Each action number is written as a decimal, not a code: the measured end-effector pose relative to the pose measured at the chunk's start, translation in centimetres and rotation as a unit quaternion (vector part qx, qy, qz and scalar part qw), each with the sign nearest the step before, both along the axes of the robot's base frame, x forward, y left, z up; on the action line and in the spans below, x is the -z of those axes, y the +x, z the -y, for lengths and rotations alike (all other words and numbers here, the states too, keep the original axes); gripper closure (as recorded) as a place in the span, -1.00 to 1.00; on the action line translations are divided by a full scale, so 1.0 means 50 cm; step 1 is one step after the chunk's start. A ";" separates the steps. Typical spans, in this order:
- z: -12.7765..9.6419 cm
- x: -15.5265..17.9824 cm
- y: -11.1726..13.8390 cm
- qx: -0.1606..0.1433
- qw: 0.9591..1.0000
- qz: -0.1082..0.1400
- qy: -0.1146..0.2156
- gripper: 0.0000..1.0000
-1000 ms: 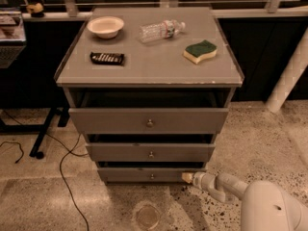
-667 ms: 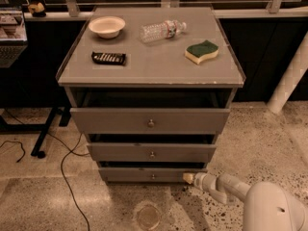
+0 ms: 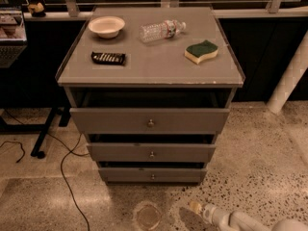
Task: Close bottom drawer
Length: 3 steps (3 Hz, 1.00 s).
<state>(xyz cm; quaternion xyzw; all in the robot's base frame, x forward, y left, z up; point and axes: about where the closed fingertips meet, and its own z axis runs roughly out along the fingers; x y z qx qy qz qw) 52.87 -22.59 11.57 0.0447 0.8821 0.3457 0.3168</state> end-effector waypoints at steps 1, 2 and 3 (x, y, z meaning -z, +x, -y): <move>0.017 0.005 -0.013 0.010 1.000 -0.002 0.002 -0.77; 0.017 0.005 -0.013 0.010 1.000 -0.002 0.002 -1.00; 0.017 0.005 -0.013 0.010 1.000 -0.002 0.002 -1.00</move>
Offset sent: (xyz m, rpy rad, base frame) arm -0.0067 -0.0086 -0.0024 0.0033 0.0035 -0.0196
